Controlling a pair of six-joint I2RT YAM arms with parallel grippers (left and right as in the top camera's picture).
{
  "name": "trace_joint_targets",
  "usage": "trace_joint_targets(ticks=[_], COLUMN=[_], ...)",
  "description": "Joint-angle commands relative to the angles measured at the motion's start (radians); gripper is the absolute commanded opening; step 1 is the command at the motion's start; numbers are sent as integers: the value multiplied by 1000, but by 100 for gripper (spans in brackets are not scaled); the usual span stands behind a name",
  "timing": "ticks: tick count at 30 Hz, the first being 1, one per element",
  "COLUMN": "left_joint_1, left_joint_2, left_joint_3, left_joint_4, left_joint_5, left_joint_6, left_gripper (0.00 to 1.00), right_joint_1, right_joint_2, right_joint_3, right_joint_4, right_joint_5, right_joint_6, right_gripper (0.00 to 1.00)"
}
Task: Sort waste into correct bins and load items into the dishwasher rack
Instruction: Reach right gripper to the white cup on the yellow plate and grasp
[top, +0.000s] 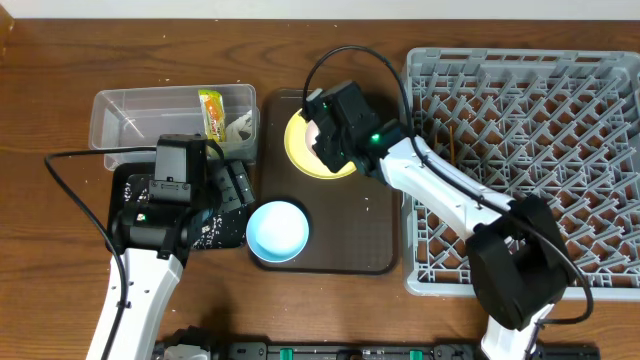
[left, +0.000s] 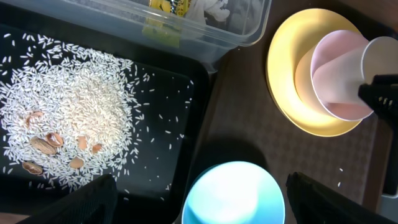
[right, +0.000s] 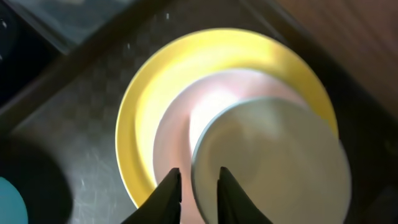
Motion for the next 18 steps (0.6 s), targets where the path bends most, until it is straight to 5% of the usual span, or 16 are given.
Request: trace_joint_targets(ticks=[1,10,14,18], left_joint_1=[3,3,3,3], left_joint_2=[-4,-4,-4,-4], left_joint_3=[16,16,16,16], left_joint_4=[-2,-2,-2,-2], left_joint_5=[-9,-9,-9,-9], left_joint_6=[3,3,3,3], left_gripper=[89,90,89,89], right_joint_1=[12,12,12,12], right_joint_2=[13,13,13,8], right_joint_3=[-2,-2,-2,1], right_joint_4=[-12,-60,-64,-48], right_joint_5=[11,14,43,48], right_joint_6=[-8,-8,-8,-8], right_gripper=[16,20,1,1])
